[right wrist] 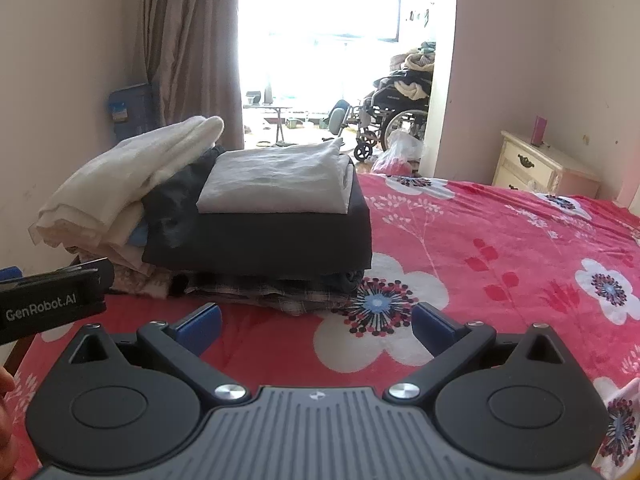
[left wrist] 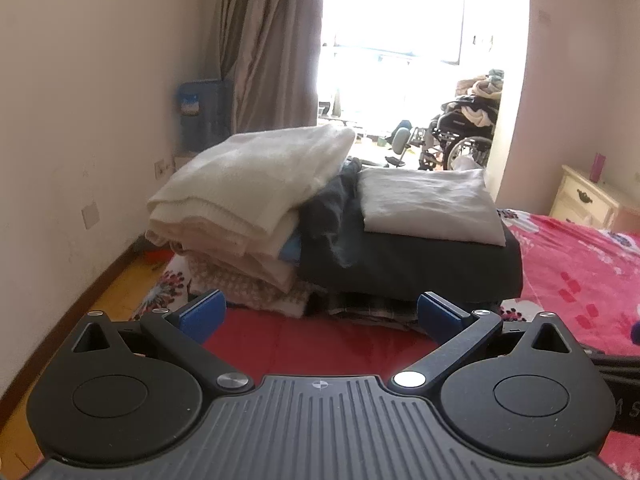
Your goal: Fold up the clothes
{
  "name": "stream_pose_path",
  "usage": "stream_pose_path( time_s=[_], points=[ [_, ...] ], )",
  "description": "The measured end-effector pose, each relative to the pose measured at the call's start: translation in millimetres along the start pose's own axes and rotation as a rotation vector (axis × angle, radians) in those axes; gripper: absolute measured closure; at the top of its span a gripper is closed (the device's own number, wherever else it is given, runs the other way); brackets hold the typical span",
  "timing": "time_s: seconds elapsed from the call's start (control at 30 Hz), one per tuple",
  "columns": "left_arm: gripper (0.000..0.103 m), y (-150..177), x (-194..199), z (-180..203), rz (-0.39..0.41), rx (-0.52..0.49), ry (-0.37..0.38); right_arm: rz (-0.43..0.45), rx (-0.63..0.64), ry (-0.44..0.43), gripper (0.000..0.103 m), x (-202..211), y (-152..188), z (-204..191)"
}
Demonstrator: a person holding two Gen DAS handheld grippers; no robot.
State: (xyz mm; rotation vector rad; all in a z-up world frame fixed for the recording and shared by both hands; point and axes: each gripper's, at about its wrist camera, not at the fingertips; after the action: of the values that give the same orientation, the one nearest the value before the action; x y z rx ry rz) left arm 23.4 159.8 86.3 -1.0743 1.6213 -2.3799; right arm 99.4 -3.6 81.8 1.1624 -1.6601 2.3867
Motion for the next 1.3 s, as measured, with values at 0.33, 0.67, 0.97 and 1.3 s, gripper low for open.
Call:
stream_pose_path(
  time_s=[0.33, 0.67, 0.97, 1.3],
  points=[
    [0.0, 8.0, 4.9, 16.0, 0.002, -0.066, 0.029, -0.009, -0.047, 0.014, 0.0, 1.9, 7.6, 15.6],
    [0.0, 14.6, 3.0, 22.4, 0.012, -0.077, -0.008, -0.072, -0.037, 0.052, 0.0, -6.2, 20.5, 21.6],
    [0.0, 22.2, -3.3, 23.6, -0.014, -0.114, -0.028, -0.073, -0.04, 0.033, 0.0, -6.4, 19.7, 23.0],
    [0.0, 25.5, -8.9, 18.9, -0.053, -0.093, -0.016, -0.072, -0.024, 0.04, 0.0, -8.0, 20.0, 19.1]
  ],
)
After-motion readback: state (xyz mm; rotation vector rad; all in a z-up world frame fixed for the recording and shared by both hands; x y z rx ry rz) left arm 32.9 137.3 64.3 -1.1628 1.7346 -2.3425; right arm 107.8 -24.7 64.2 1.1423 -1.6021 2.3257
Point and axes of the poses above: each gripper's, at about its wrist camera, not at the fingertips, and x roughly against the way its jaws point, z to its right, y to its underside, and after that the axes turned 10 degrees about x, right-handed
